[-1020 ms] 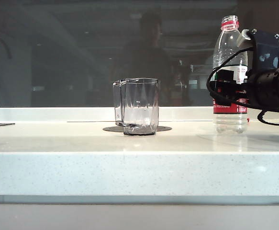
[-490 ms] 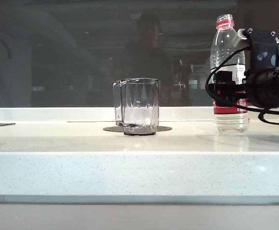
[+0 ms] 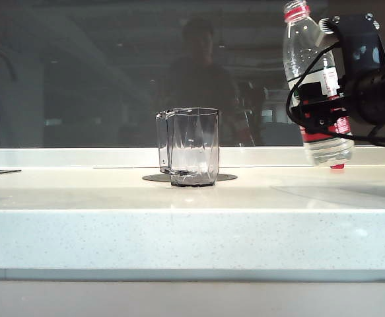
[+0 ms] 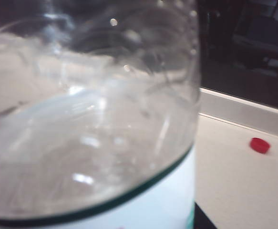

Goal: Pick up the mineral water bottle on the table and pour water into the mug until it's half full.

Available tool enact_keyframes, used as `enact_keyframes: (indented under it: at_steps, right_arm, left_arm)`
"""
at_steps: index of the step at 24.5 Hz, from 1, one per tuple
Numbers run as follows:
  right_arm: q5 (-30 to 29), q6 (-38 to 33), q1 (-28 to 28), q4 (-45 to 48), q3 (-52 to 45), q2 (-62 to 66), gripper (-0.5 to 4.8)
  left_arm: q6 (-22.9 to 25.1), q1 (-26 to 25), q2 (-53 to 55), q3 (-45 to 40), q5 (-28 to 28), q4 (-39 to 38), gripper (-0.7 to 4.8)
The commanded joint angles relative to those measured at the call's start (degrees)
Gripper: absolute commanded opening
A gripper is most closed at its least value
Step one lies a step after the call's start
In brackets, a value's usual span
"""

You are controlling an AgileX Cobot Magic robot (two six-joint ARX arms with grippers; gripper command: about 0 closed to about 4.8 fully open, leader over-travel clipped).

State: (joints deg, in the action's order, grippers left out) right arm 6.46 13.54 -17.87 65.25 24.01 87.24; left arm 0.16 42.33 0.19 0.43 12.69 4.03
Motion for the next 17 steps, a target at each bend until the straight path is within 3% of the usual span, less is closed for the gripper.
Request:
enact_keyframes:
  at_steps: [1,7,12,17]
  right_arm:
    - [2.60,6.97,-1.92,-0.81,0.55,-3.34,3.22]
    - [3.13,14.05,-5.73,-8.35,3.34,-4.72,3.22]
    - [9.64,20.76,-8.55,-17.35,8.68,-4.68,3.22]
    - [12.57,24.83,-8.55,-17.42,10.38,-4.68,3.19]
  left_arm:
    - [-0.15,-0.13,0.02,0.13,0.13,0.72,-0.04]
    - [-0.15,-0.13,0.02,0.13,0.15,0.74,-0.04]
    - [-0.15,-0.15,0.02,0.13,0.15,0.72,-0.04]
    - [-0.15,-0.15,0.02,0.13,0.15,0.72,-0.04]
